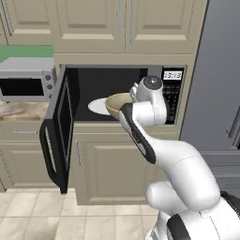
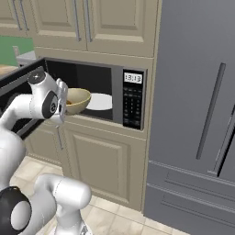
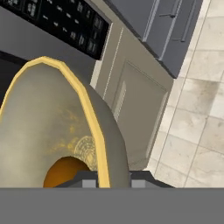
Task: Pick the mushroom from the sink and place it in the bowl. Then pick the bowl and place it in the microwave. Then close the microwave door and press the start button.
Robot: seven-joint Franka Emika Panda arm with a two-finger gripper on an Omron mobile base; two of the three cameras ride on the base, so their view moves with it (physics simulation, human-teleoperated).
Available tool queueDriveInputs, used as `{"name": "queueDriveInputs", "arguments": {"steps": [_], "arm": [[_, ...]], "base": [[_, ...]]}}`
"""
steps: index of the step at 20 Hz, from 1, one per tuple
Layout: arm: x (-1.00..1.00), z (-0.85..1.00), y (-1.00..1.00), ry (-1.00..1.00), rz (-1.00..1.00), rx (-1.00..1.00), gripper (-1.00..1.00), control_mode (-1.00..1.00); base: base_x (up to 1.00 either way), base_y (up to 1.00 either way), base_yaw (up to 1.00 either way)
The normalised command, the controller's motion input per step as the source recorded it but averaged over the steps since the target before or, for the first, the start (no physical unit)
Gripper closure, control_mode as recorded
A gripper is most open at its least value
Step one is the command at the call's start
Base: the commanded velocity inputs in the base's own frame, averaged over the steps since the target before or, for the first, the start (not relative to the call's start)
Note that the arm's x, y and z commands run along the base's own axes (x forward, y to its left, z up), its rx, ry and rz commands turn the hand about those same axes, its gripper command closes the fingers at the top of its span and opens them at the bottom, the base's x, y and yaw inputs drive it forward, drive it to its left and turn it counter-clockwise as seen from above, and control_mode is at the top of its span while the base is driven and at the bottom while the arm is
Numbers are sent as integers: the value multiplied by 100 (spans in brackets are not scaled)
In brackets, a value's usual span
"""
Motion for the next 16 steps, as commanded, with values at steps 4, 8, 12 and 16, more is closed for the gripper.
{"name": "queueDriveInputs", "arguments": {"steps": [4,8,12,16], "arm": [[100,-3,0,20,-4,5,100,-100],[100,-36,0,5,-1,2,100,-100],[100,-50,5,0,0,0,100,-100],[96,-62,6,0,0,0,100,-100]], "base": [[0,0,0],[0,0,0],[0,0,0],[0,0,0]]}}
